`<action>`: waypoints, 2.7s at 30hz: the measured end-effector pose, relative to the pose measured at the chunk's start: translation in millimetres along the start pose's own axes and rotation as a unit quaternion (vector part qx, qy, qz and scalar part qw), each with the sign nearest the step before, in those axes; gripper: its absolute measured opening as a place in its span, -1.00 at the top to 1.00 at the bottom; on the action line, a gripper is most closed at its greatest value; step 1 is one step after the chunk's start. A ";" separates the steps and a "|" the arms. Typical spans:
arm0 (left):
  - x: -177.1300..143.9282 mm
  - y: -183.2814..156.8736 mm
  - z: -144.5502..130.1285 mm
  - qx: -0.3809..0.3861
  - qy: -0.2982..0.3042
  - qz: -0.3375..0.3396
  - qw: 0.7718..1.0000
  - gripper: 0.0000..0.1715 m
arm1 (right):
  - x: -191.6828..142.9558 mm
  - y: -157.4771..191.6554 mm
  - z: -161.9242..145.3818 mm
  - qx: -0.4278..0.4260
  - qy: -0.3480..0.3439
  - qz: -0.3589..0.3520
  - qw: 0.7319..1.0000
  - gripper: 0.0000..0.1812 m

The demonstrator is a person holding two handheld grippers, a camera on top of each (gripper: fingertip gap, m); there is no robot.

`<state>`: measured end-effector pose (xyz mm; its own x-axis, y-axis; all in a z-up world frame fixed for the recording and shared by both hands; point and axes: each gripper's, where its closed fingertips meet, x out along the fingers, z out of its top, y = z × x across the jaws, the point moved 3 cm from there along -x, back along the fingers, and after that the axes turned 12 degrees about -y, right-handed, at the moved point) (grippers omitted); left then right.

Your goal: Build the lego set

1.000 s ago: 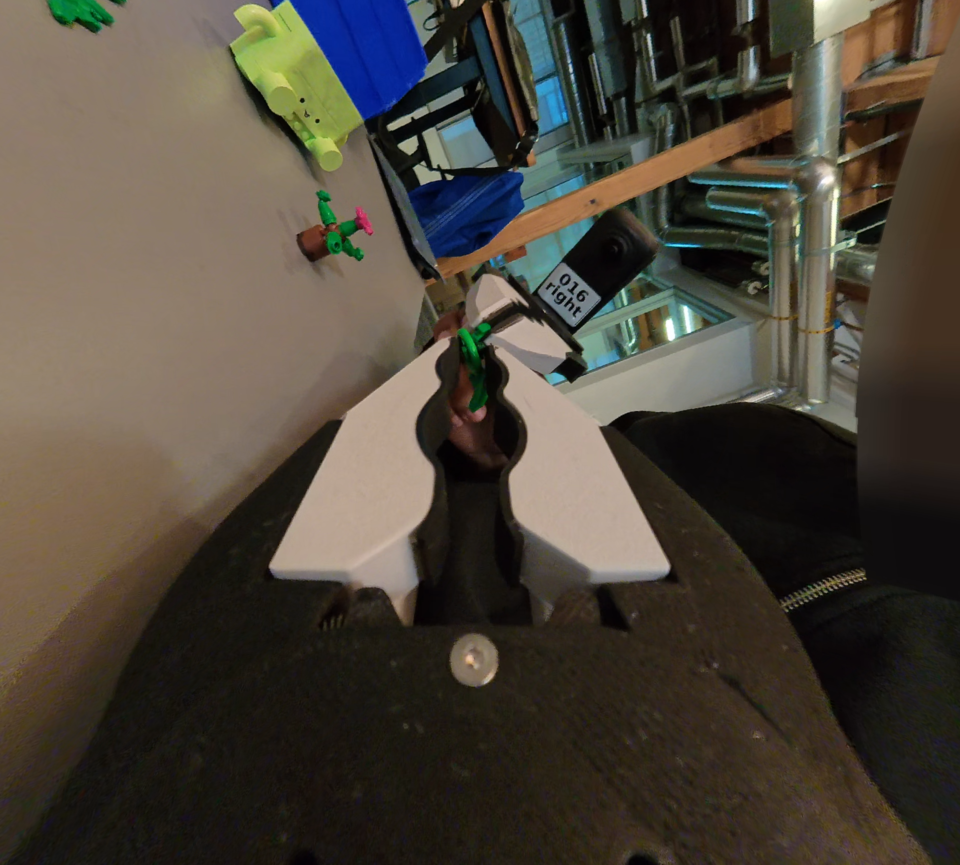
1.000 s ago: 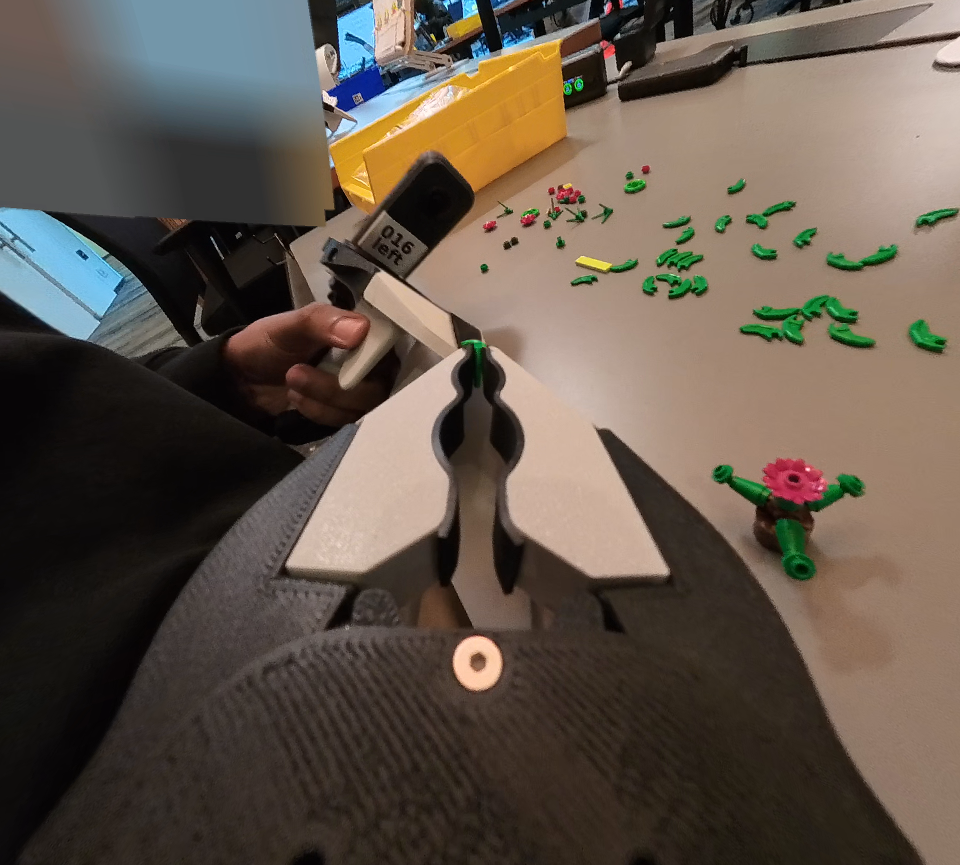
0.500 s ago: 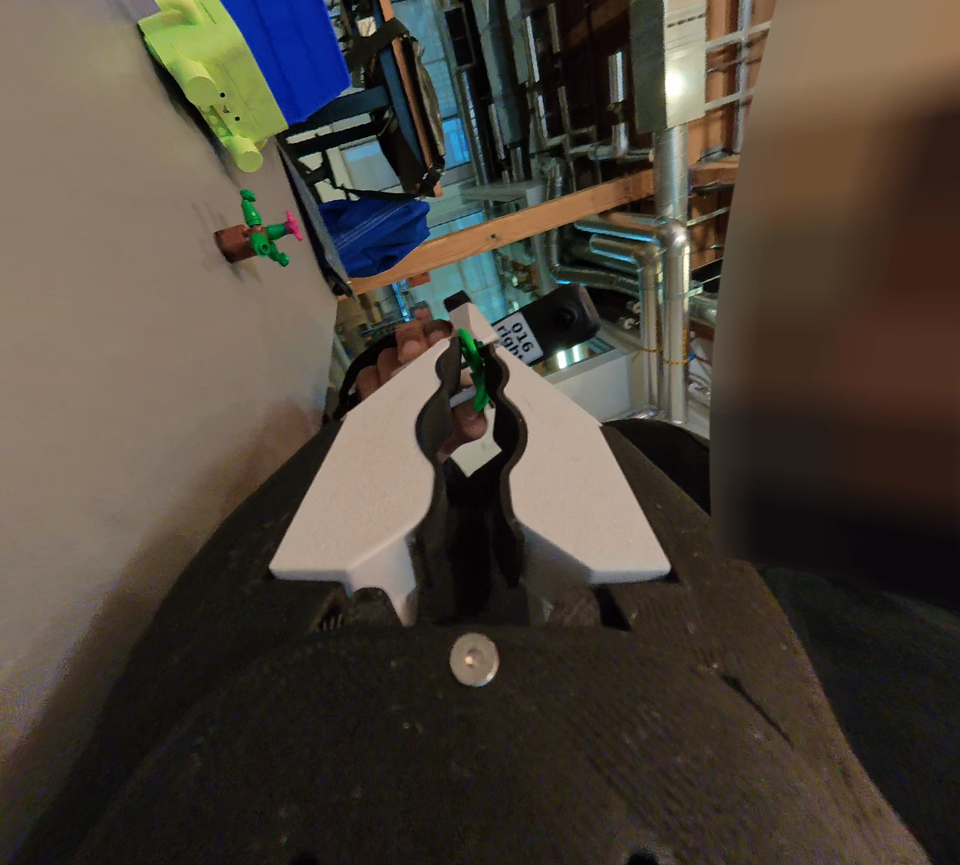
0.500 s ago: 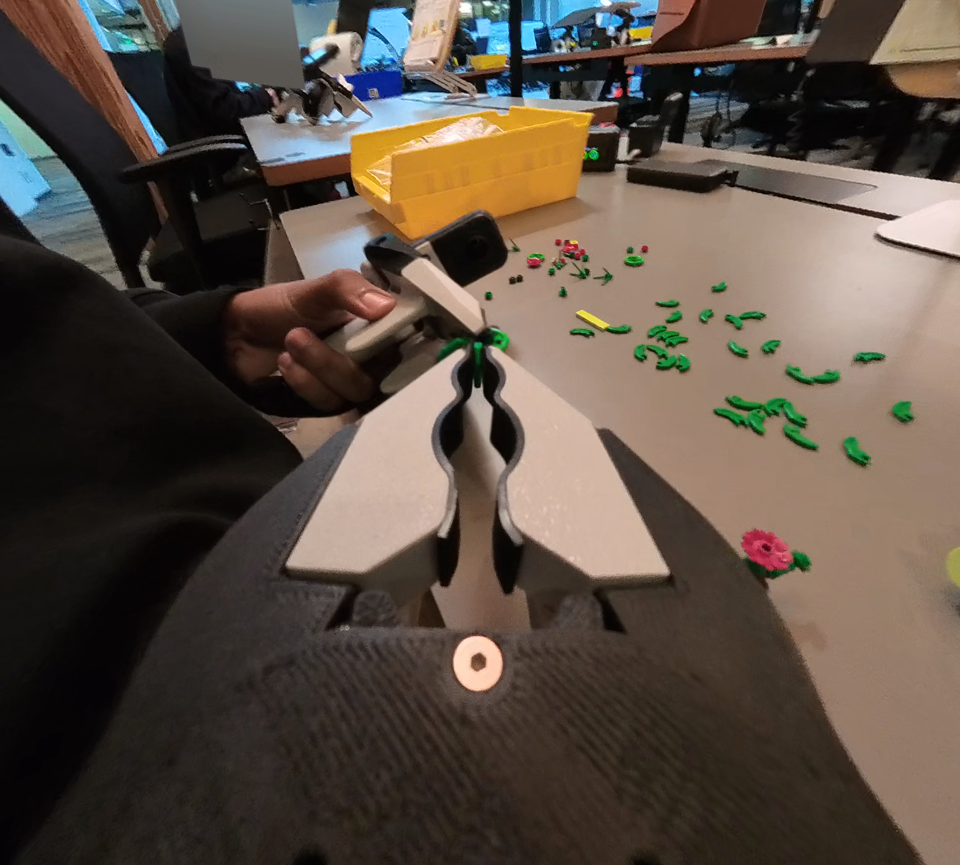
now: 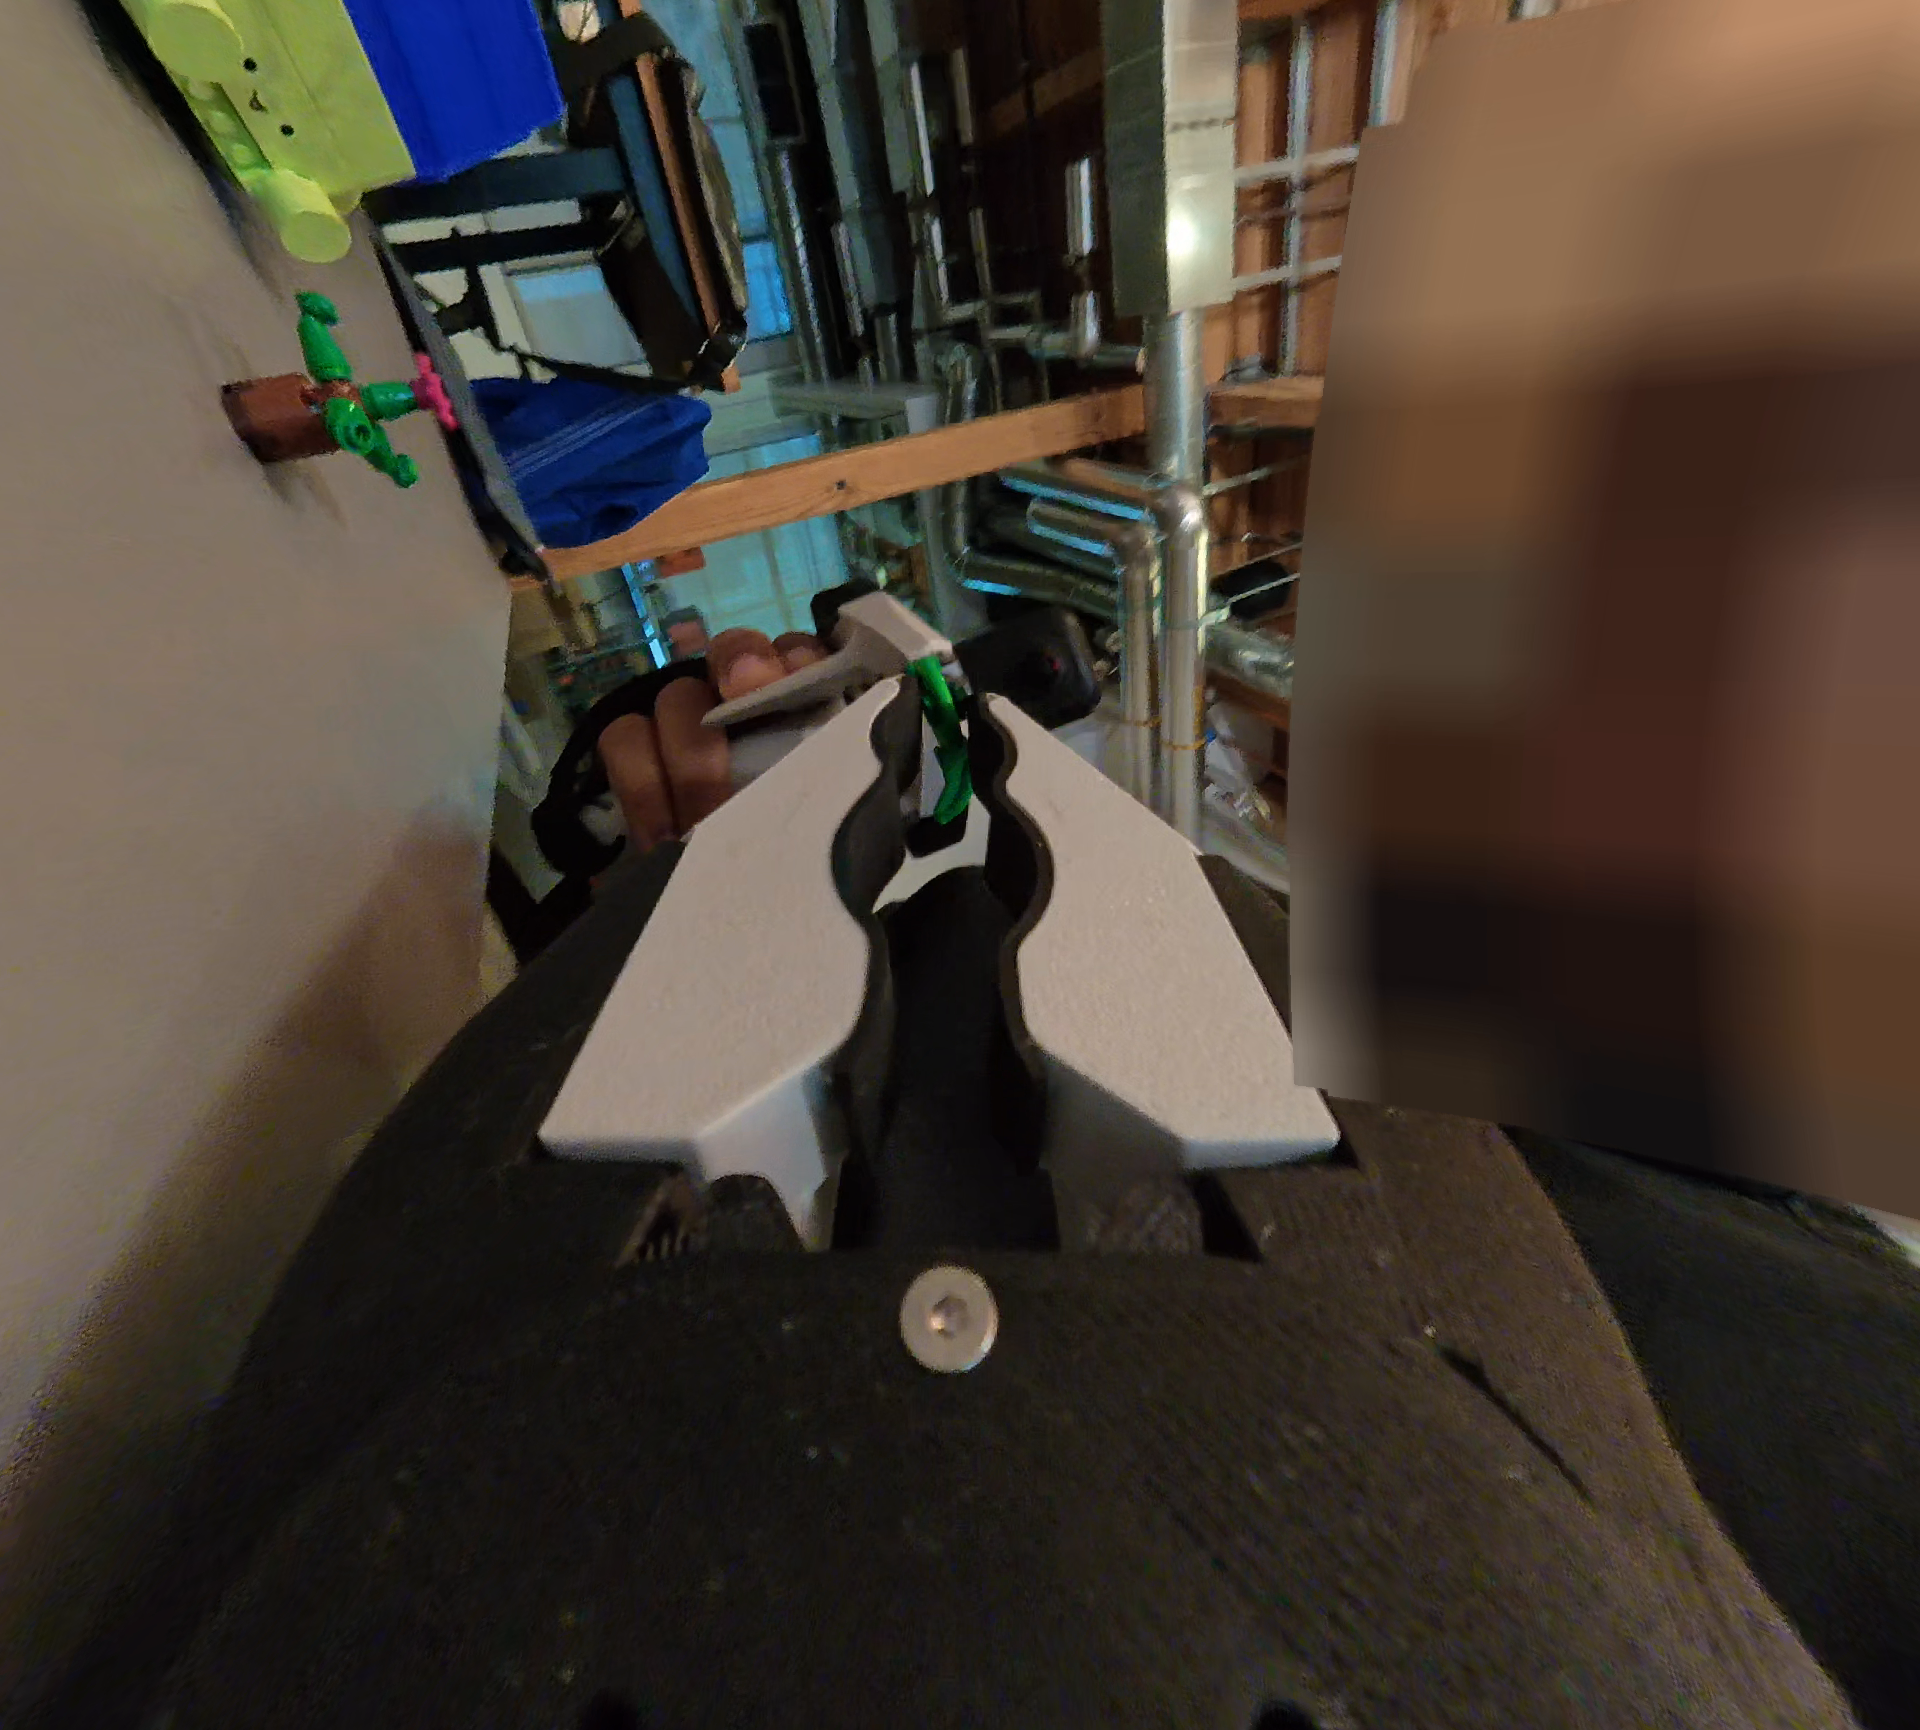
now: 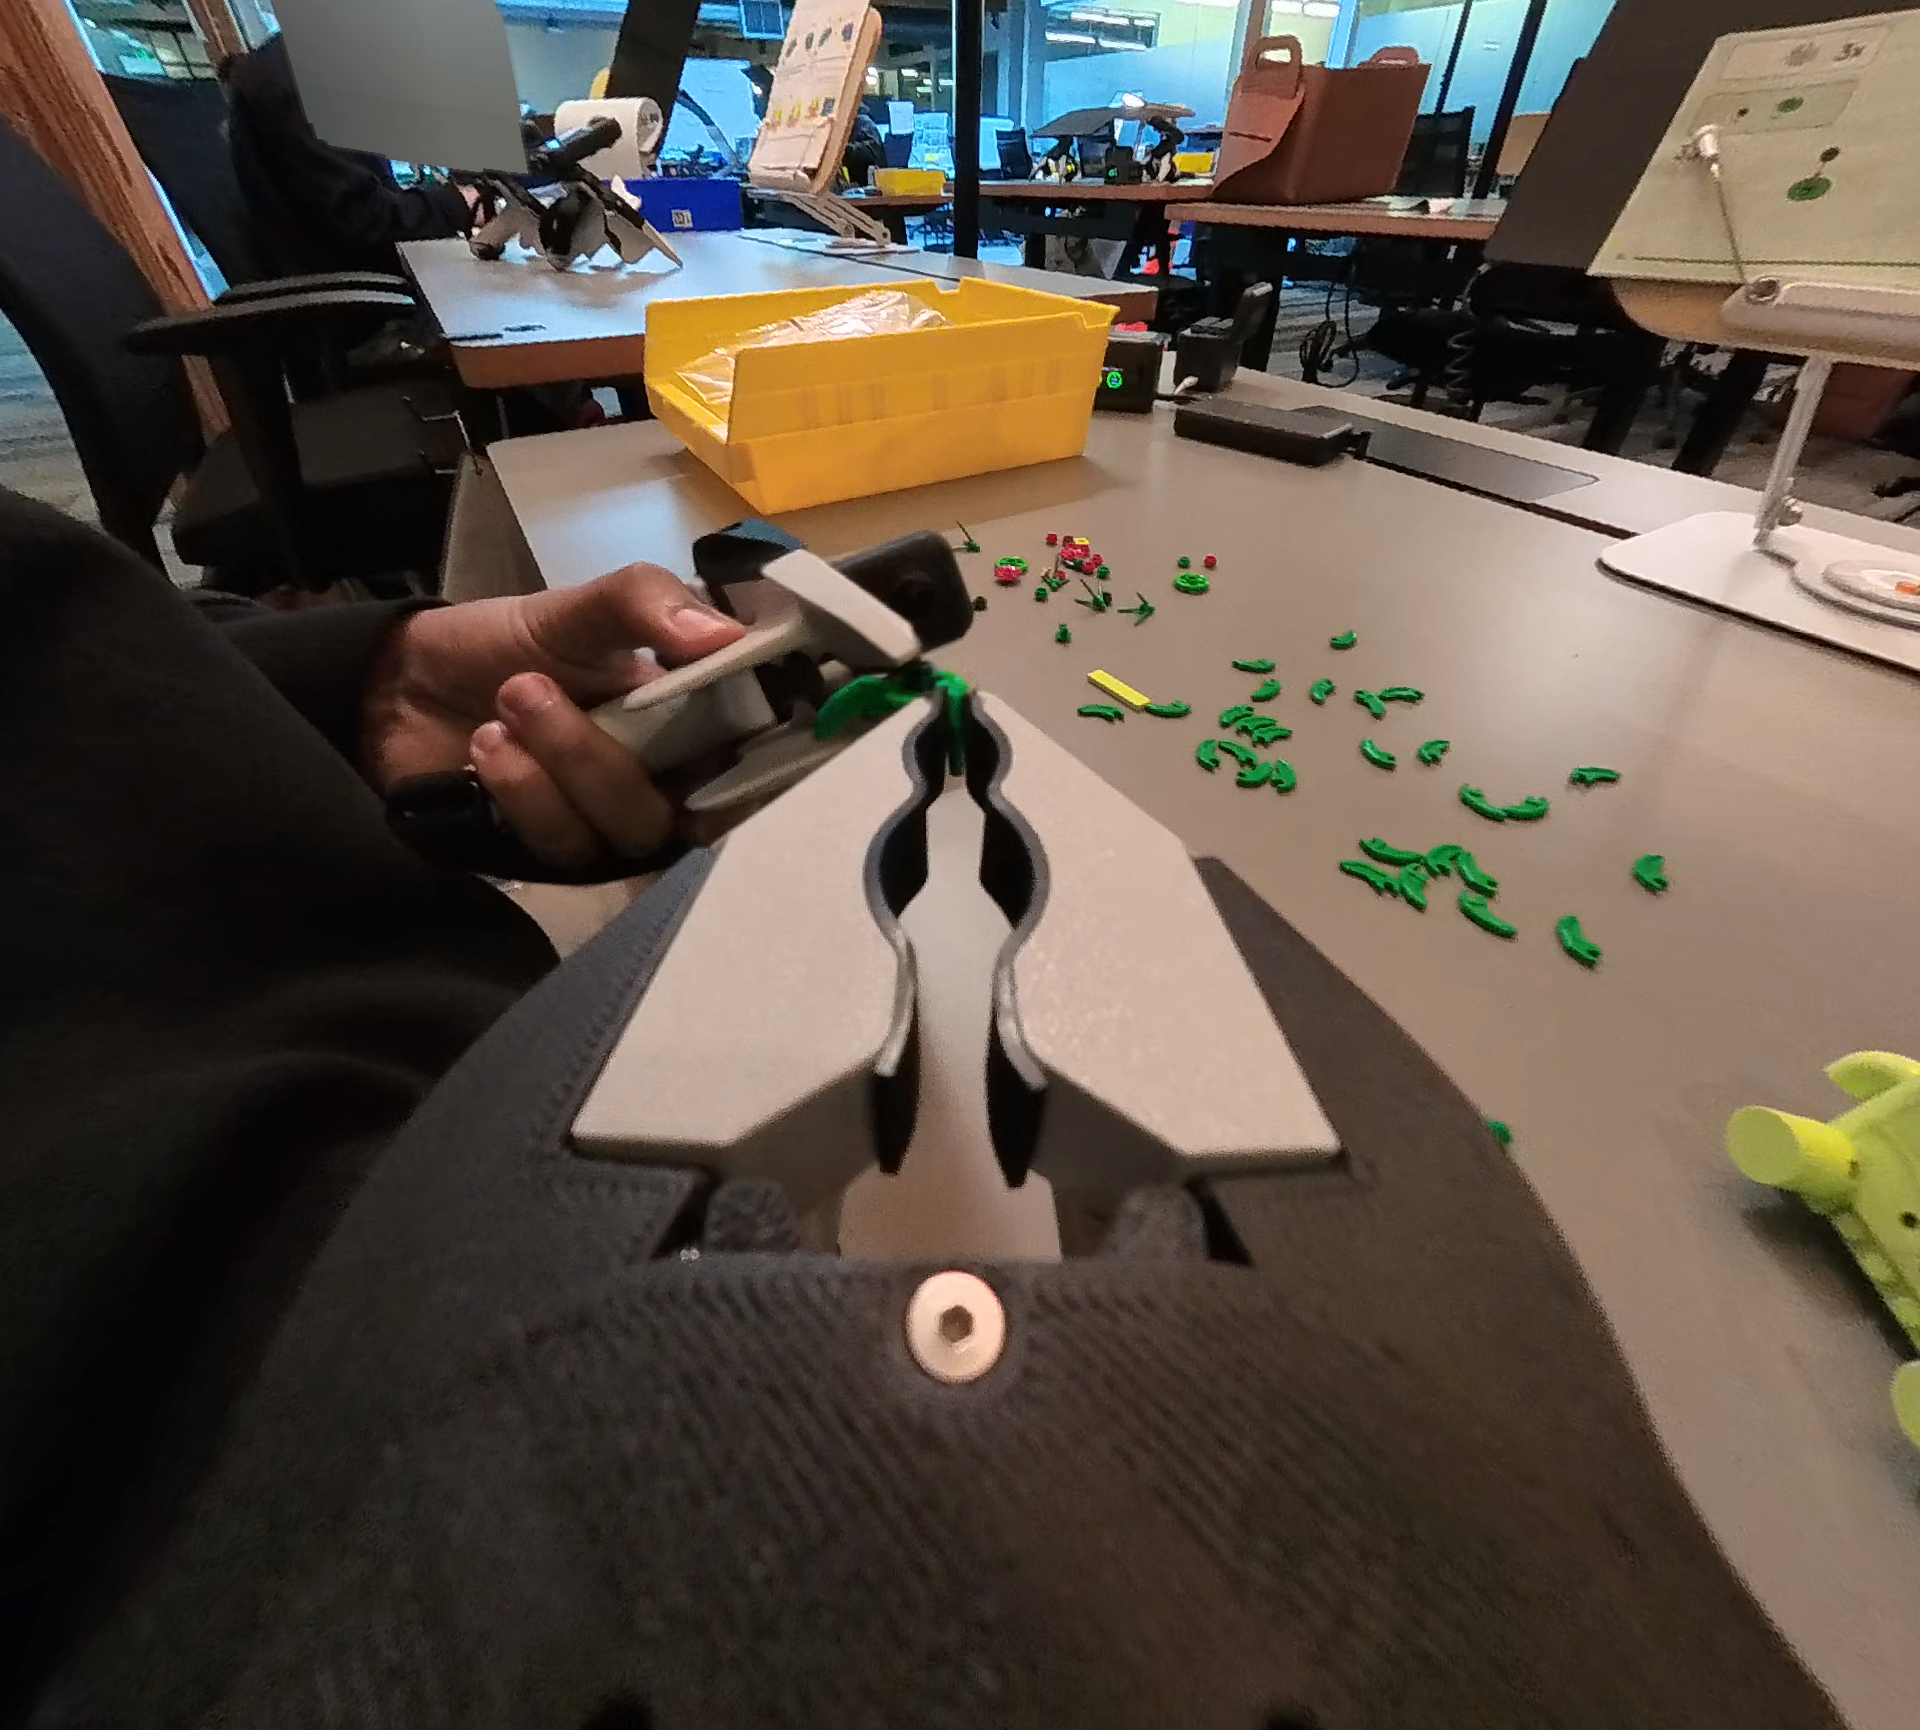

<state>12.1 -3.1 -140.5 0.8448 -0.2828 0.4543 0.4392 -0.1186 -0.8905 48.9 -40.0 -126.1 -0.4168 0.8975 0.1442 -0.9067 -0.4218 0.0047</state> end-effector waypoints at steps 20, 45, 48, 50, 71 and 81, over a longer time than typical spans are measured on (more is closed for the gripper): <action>1.9 2.0 5.7 0.111 -0.014 0.028 0.993 0.92 | 1.2 -3.9 -11.5 0.148 -0.001 0.021 0.989 1.00; 5.9 10.1 -9.2 0.070 0.052 0.048 0.995 0.92 | -18.5 -6.2 -1.2 0.110 -0.019 0.070 0.991 0.99; 7.1 12.8 -13.2 0.054 0.068 0.053 0.995 0.92 | -20.1 -4.4 -3.7 0.115 -0.012 0.090 0.989 0.99; 7.6 14.1 -15.1 0.050 0.078 0.057 0.994 0.90 | -20.9 -4.7 -4.4 0.118 -0.008 0.096 0.988 0.99; 9.8 19.1 -14.7 0.068 0.093 0.075 0.991 0.89 | -25.4 -10.6 -10.8 0.111 0.018 0.105 0.988 0.99; 22.5 20.6 -6.0 0.074 0.086 0.092 0.989 0.90 | -31.9 -17.4 -7.8 0.087 0.012 0.082 0.993 0.99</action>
<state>38.3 -17.6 -148.8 0.8556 -0.4465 0.2619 0.3330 0.0875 -0.9388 77.5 -60.3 -138.6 -0.5615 0.8168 0.1326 -0.8022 -0.5766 0.1546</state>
